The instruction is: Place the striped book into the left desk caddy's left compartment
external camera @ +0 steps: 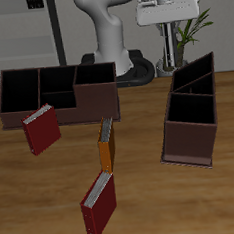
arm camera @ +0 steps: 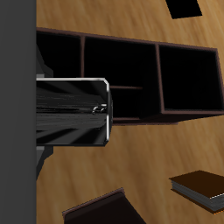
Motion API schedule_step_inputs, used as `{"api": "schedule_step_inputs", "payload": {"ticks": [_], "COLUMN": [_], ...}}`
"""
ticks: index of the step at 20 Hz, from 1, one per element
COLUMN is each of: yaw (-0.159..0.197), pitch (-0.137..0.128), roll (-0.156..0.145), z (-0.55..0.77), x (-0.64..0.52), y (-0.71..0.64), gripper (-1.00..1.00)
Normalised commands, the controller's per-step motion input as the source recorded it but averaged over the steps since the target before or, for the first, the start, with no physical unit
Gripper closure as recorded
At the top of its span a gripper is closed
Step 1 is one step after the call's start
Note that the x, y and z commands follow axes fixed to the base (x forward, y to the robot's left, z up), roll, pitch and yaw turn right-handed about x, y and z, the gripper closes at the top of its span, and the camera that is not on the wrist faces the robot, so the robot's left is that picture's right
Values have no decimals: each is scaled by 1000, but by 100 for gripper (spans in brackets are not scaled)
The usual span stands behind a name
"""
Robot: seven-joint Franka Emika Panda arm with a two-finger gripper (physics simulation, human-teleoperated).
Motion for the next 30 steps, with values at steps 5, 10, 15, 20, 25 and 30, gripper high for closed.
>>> {"api": "schedule_step_inputs", "payload": {"ticks": [5,10,15,20,25,30], "yaw": [6,14,-4,6,-14,-2], "pitch": [-31,2,19,53,22,23], "roll": [62,41,3,-22,14,28], "z": [8,-38,-55,-107,-66,-98], "x": [-309,-140,1,177,-30,20], "y": [184,183,204,226,114,172], "gripper": [100,100,100,100,100,100]}}
